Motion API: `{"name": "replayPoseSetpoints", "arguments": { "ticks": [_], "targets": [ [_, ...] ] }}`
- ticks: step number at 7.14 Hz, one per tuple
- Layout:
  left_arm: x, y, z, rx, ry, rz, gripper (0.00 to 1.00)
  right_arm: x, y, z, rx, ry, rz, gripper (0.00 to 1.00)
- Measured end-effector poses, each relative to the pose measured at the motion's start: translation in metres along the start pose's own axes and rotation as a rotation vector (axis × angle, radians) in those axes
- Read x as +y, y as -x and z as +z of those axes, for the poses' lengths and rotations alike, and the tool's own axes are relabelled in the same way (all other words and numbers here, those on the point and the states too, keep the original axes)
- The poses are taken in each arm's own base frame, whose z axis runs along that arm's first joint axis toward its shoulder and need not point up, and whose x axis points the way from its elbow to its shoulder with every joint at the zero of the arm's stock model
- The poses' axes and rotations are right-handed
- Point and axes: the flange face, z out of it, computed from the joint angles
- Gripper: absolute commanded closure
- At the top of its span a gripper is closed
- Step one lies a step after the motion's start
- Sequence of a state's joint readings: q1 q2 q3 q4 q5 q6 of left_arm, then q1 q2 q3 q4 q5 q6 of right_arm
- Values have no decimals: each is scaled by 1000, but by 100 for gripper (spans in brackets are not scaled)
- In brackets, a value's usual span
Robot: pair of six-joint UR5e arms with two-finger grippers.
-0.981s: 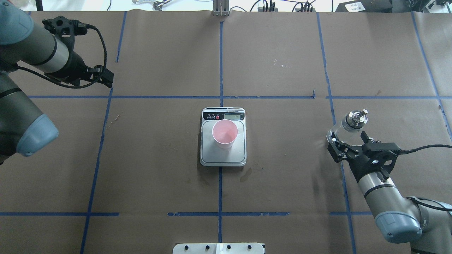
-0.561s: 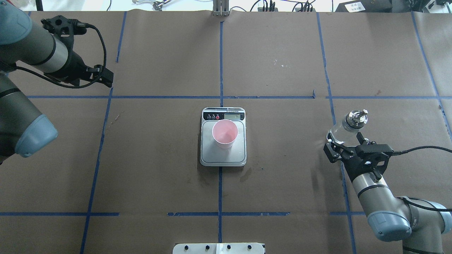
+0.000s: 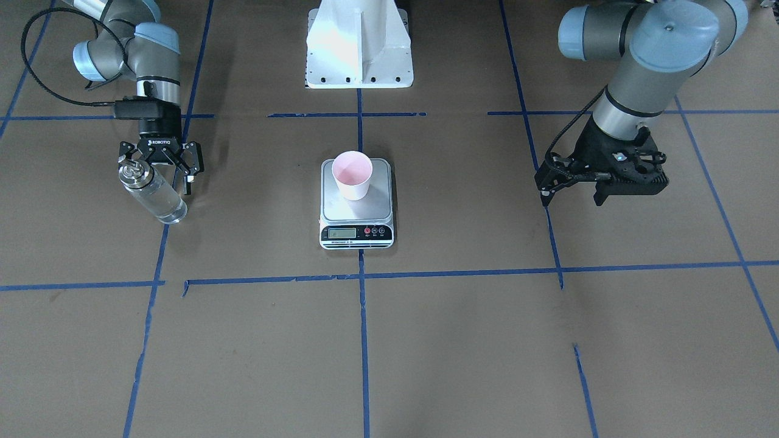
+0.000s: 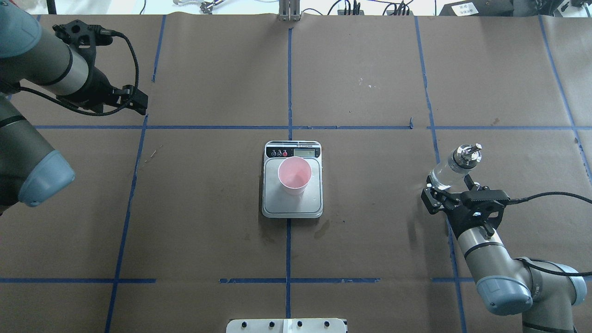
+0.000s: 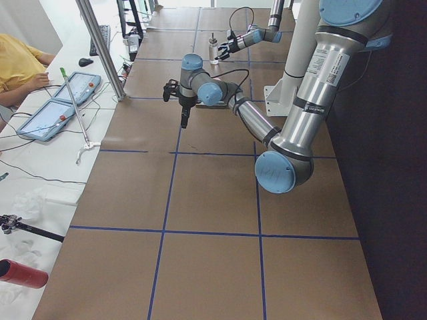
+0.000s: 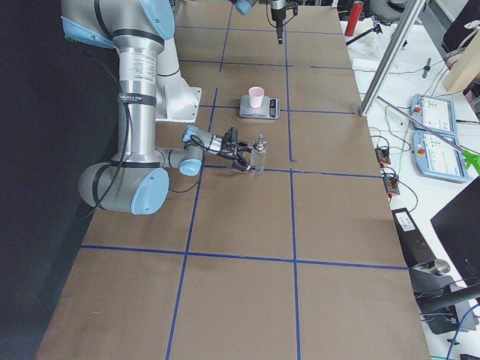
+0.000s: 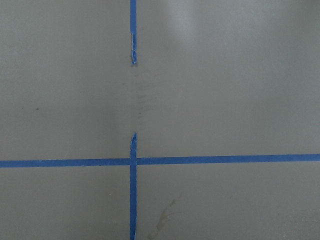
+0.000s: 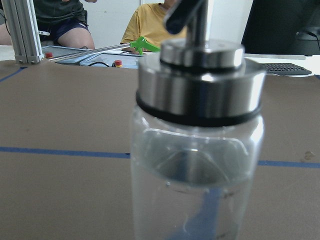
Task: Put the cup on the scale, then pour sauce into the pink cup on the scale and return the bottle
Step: 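Close the right gripper around the glass bottle and lift it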
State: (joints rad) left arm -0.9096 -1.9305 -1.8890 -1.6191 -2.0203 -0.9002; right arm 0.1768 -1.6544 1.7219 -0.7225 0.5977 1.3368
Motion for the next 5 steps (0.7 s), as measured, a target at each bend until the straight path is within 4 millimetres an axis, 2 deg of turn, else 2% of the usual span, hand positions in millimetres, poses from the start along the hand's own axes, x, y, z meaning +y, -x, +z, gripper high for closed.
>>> {"name": "replayPoseSetpoints", "arguments": {
  "ticks": [5],
  "targets": [
    [2, -4, -6, -13, 10, -6, 0, -10, 0, 10, 15, -15, 3, 3]
  ]
}}
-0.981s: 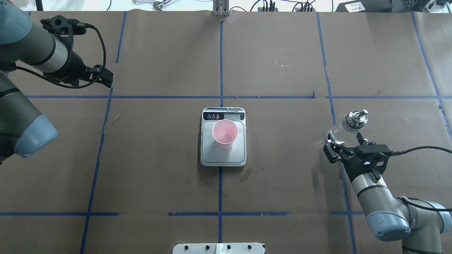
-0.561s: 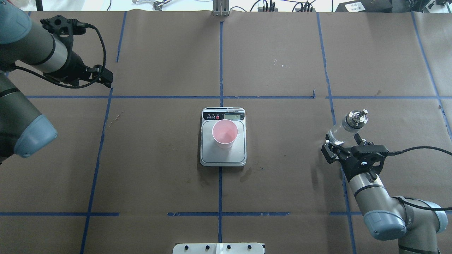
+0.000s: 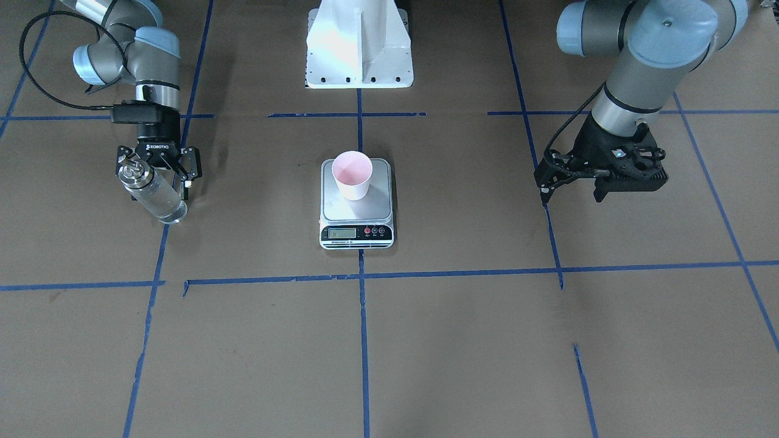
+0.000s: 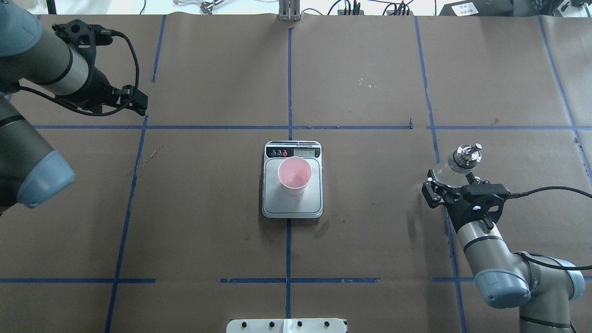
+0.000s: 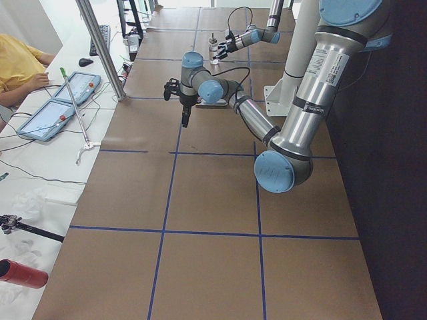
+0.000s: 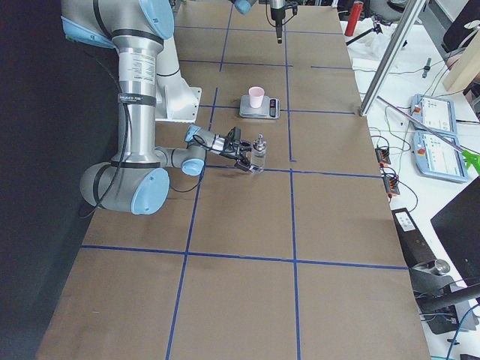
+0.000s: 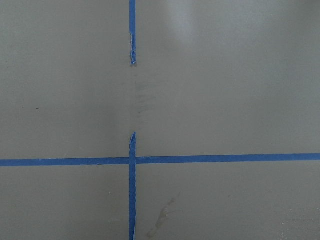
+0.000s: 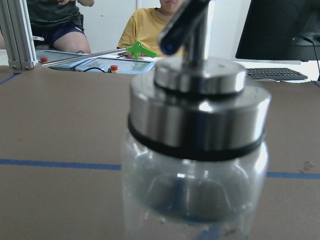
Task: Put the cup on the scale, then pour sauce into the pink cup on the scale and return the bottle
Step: 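Close the right gripper around the glass bottle and lift it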
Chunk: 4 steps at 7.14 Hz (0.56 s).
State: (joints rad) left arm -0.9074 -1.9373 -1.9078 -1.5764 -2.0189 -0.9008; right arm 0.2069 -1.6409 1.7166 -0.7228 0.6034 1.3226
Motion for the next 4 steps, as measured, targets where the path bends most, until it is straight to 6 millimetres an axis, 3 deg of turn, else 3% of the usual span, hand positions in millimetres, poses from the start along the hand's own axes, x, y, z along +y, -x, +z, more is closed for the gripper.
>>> {"name": "replayPoseSetpoints", "arguments": {
  "ticks": [4],
  "targets": [
    [0, -1, -1, -3, 3, -2, 0, -8, 0, 6, 9, -11, 0, 3]
  ]
}}
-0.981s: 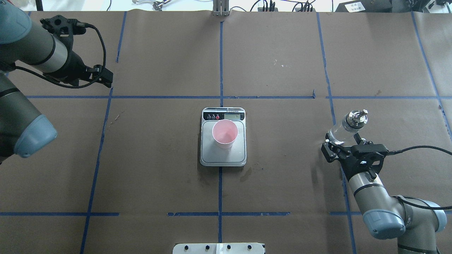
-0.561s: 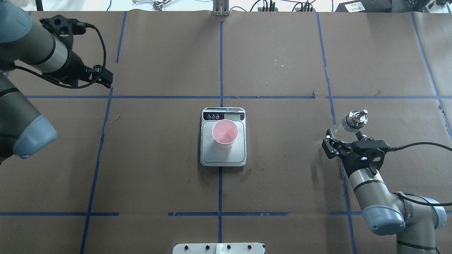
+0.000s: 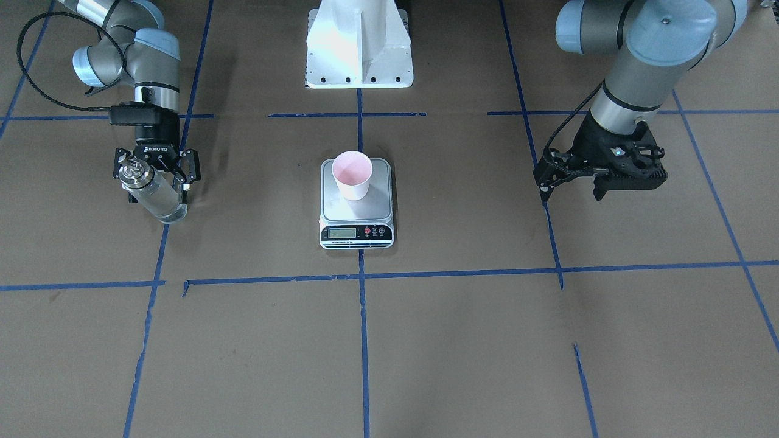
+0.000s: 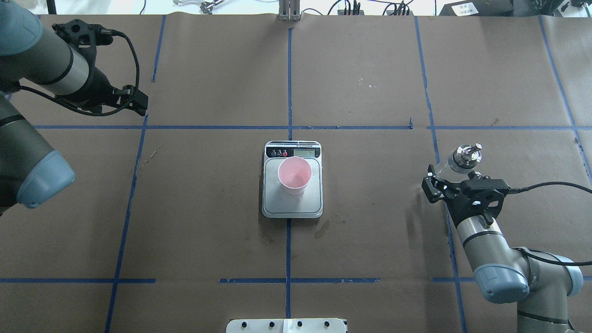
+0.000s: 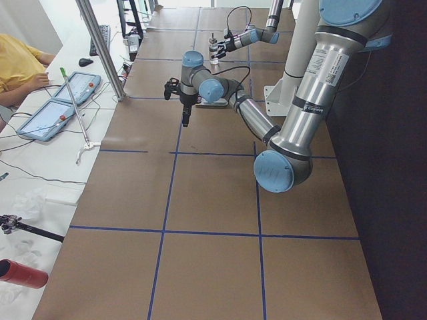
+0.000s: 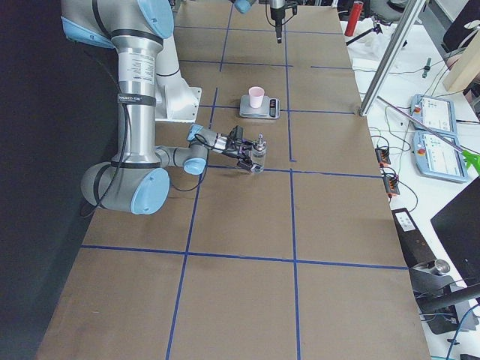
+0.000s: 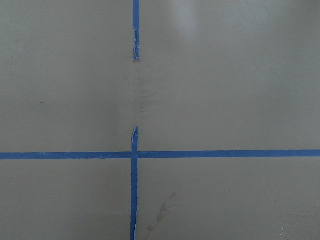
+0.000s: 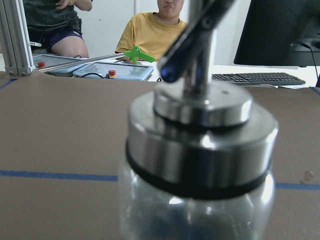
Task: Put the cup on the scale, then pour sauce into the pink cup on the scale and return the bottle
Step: 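Close the right gripper around the glass bottle and lift it, then carry the bottle with the right gripper over the pink cup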
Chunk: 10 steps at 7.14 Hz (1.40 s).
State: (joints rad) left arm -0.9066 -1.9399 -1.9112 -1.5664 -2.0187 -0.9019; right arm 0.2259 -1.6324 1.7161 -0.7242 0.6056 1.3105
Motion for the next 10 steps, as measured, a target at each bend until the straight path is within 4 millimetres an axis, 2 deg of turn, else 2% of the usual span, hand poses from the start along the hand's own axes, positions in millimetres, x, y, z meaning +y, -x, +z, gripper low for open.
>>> {"name": "replayPoseSetpoints", "arguments": {
  "ticks": [1, 2, 3, 4, 6, 8, 10],
  "targets": [
    [0, 0, 0, 0, 0, 0, 0, -1, 0, 2, 3, -2, 1, 8],
    [0, 0, 0, -1, 1, 0, 0, -2, 1, 4, 4, -3, 3, 33],
    [0, 0, 0, -1, 1, 0, 0, -2, 6, 6, 3, -4, 6, 70],
    [0, 0, 0, -1, 1, 0, 0, -1, 10, 8, 2, -5, 9, 100],
    [1, 0, 1, -1, 2, -1, 0, -4, 15, 9, -5, -9, 7, 100],
    [0, -1, 0, 0, 1, -1, 0, -32, 33, 2, -53, -36, -43, 100],
    [1, -2, -1, 2, 1, -1, 0, -48, 53, 0, -70, -52, -103, 100]
  ]
}}
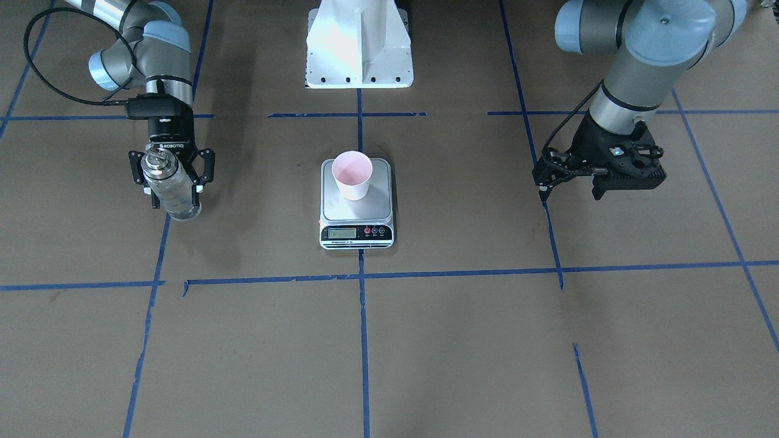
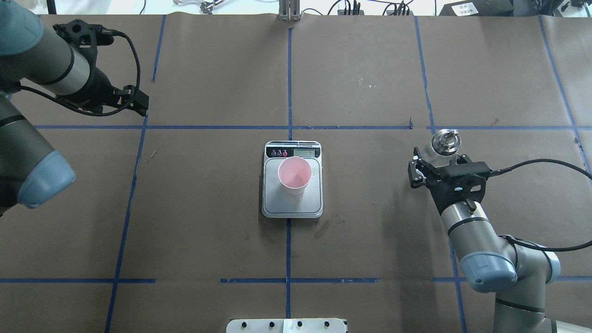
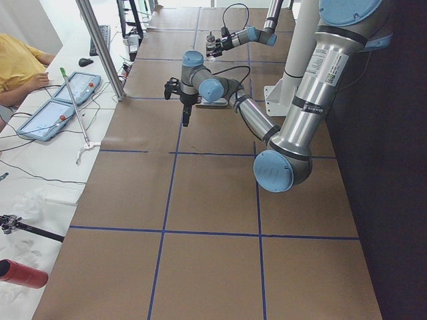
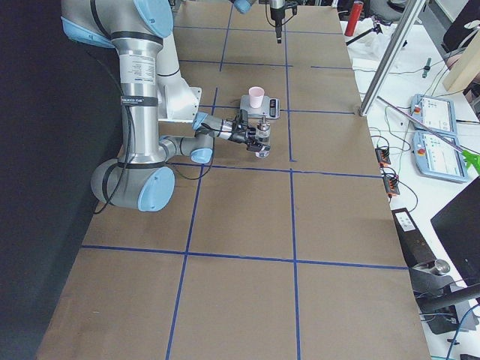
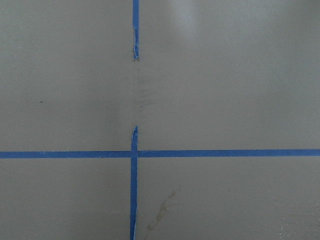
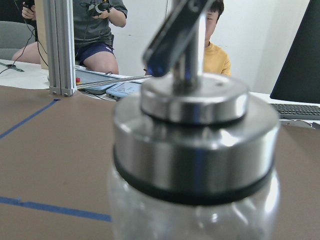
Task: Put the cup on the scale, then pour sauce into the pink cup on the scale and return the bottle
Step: 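Carry the bottle with the right gripper over the pink cup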
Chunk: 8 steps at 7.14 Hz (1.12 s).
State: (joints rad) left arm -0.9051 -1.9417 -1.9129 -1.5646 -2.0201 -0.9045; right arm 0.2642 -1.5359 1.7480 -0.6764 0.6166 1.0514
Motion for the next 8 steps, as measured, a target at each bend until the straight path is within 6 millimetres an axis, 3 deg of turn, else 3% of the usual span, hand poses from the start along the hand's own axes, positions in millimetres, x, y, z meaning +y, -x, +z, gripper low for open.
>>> {"name": "replayPoseSetpoints", "arguments": {
  "ticks": [3, 6, 8],
  "targets": [
    [1, 2, 1, -2, 2, -1, 0, -31, 68, 4, 10, 11, -74, 100],
    [1, 2, 1, -3, 2, -1, 0, -54, 98, -5, -35, 40, -175, 100],
    [2, 3, 2, -4, 4, 2, 0, -55, 109, -5, -30, 62, -271, 100]
  ]
}}
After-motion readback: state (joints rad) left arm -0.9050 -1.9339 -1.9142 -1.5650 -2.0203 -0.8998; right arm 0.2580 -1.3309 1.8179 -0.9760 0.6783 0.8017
